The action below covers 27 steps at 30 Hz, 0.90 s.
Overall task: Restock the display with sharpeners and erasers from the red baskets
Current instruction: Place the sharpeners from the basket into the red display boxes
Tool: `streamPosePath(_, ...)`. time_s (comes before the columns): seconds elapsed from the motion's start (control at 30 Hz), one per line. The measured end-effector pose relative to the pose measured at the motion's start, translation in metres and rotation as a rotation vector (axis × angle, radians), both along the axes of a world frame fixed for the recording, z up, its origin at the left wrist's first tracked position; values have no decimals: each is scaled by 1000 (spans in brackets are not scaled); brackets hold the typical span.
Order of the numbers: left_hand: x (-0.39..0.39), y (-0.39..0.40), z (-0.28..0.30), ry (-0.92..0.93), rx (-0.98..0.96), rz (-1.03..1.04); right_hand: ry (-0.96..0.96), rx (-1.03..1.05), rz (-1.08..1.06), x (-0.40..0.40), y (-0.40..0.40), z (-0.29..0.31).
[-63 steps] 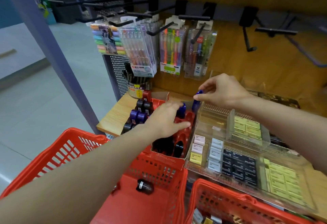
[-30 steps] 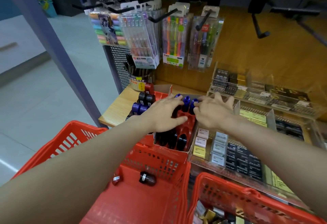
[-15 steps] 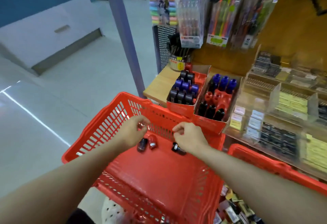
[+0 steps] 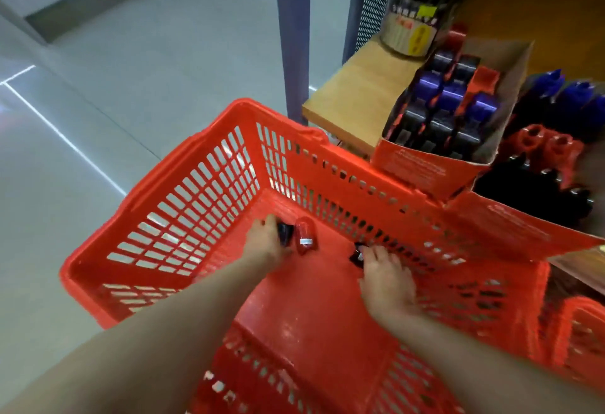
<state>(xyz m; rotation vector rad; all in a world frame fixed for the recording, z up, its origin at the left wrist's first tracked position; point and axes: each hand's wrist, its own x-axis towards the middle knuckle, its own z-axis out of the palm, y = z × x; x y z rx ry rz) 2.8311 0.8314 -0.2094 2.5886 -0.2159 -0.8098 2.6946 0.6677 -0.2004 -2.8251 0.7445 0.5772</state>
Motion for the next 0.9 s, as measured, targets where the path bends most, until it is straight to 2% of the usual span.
streamPosePath(0.1,9,-4,-15,-54,9,-25,-6,-64,4,7,2,-17)
streamPosePath(0.23,9,1,-29,-120,8,-144,24,3,-67,11,10,-28)
streamPosePath(0.33,5,7,-29,-125,-28,-130,-15,171,-112,8,12,-32)
streamPosePath(0.4,2,7,-15,-43,-117,72,-87,407,-260,8,13,-23)
streamPosePath(0.43,0,6,0,67,-228,248,-129,536,-365,9,14,-12)
streamPosePath(0.5,-4,1,38,400,-531,547,-243,789,-555,6,18,20)
streamPosePath(0.57,-13,0,83,699,-717,620,-381,1015,-652,-5,21,63)
streamPosePath(0.63,-25,2,134,869,-805,570,-507,1159,-642,-22,20,109)
streamPosePath(0.73,-56,3,209,936,-887,401,-649,1273,-568,-55,18,175)
streamPosePath(0.83,-96,-5,270,824,-985,329,-761,1266,-488,-90,15,231)
streamPosePath(0.9,-123,-9,301,731,-1001,205,-835,1197,-477,-114,12,261)
